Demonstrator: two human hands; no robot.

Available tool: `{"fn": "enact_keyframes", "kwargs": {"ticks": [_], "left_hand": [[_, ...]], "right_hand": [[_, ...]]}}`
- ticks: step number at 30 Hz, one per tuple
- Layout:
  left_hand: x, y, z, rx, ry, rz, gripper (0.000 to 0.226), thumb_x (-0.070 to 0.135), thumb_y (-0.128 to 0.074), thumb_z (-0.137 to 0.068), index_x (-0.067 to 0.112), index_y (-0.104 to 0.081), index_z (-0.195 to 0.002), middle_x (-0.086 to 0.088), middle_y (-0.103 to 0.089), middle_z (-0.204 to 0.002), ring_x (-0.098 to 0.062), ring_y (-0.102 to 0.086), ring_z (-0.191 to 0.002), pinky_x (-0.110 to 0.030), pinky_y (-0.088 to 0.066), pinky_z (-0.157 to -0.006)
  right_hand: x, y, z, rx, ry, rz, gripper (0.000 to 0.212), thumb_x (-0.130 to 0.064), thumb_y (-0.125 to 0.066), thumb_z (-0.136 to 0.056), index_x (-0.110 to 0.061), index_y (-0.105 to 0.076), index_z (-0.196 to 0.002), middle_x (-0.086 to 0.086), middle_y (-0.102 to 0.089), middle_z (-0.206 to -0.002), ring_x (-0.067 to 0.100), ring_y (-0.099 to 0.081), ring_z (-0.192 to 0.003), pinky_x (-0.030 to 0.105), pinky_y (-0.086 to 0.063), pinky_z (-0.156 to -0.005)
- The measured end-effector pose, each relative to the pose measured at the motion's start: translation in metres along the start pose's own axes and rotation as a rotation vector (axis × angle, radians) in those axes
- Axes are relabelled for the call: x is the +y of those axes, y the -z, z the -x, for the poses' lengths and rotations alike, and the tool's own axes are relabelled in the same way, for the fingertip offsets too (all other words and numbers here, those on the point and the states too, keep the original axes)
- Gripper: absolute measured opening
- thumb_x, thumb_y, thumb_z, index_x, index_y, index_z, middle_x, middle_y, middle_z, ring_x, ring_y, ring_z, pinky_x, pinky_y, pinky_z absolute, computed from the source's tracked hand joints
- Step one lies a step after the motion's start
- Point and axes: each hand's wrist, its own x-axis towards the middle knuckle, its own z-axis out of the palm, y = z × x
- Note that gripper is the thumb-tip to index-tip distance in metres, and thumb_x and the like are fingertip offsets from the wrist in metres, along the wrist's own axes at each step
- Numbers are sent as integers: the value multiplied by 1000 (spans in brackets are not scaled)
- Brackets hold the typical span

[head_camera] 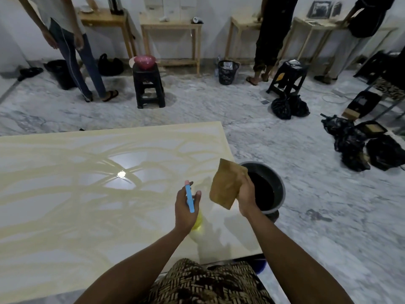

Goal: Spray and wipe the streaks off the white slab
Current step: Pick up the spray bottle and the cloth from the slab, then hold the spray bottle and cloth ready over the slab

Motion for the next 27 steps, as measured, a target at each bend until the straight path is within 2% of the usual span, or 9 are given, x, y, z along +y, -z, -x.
{"fn": "enact_keyframes", "kwargs": {"ticks": [1, 3, 6, 8, 11, 15, 19, 24, 27], "left_hand": [[3, -2, 1, 29, -4, 13, 38, 19, -69, -101, 21, -58, -137, -5, -69, -126, 8, -68, -99, -15, -55, -85], [5, -3, -1, 83, 32, 45, 29, 27, -64, -104, 36, -59, -130, 1, -73, -113, -5, -73, -96, -34, -61, -89], [13, 2, -14, 100, 92, 154, 24, 19, -63, -105, 35, -65, -122, -4, -77, -107, -4, -72, -77, -47, -64, -74], [26, 9, -22, 53, 68, 215, 36, 9, -63, -103, 41, -72, -117, 3, -79, -96, -2, -70, -71, -42, -63, -63], [45, 22, -34, -84, 37, 260, 60, -1, -64, -100, 57, -76, -94, 7, -75, -79, -12, -70, -70, -34, -61, -56], [64, 34, -53, -238, 13, 289, 49, -2, -58, -87, 27, -70, -125, 1, -74, -83, -23, -71, -83, -40, -66, -70], [79, 42, -68, -420, 40, 141, 36, -4, -55, -92, -2, -72, -124, -12, -68, -86, -38, -63, -80, -40, -59, -53], [79, 48, -79, -558, 99, -95, 48, 14, -53, -81, 2, -74, -122, -12, -70, -85, -49, -66, -74, -39, -56, -47], [79, 57, -82, -562, 120, -158, 47, 20, -53, -81, -3, -73, -116, -6, -70, -75, -38, -63, -60, -42, -58, -50]], "right_hand": [[-10, -3, 0, 5, -61, -147, 41, -44, -44, -104, -21, -58, -135, 10, -64, -130, 27, -62, -114, 45, -53, -95], [-25, -3, -1, -62, -141, -360, 53, -54, -40, -102, -17, -57, -136, 12, -64, -132, 32, -61, -118, 46, -51, -97], [-36, 2, -1, -191, -133, -518, 67, -62, -45, -96, -14, -52, -142, 12, -60, -139, 33, -57, -126, 48, -48, -103], [-38, 4, 4, -230, -167, -556, 68, -62, -54, -91, -11, -59, -136, 12, -66, -128, 27, -66, -111, 39, -58, -87], [-36, 4, 6, -231, -241, -558, 54, -55, -54, -92, -8, -76, -104, 13, -76, -86, 25, -72, -73, 34, -59, -64], [-37, -5, 3, -170, -342, -465, 58, -58, -50, -95, -10, -64, -124, 15, -71, -120, 32, -65, -110, 47, -52, -92], [-37, -23, 5, -234, -352, -378, 64, -61, -46, -96, -10, -62, -130, 15, -66, -128, 34, -59, -124, 52, -43, -108], [-39, -42, 6, -251, -342, -295, 73, -70, -47, -90, -12, -60, -134, 15, -66, -129, 36, -60, -123, 56, -42, -108], [-43, -47, 7, -285, -318, -235, 71, -69, -45, -92, -12, -62, -131, 15, -68, -126, 36, -61, -121, 53, -46, -105]]}}
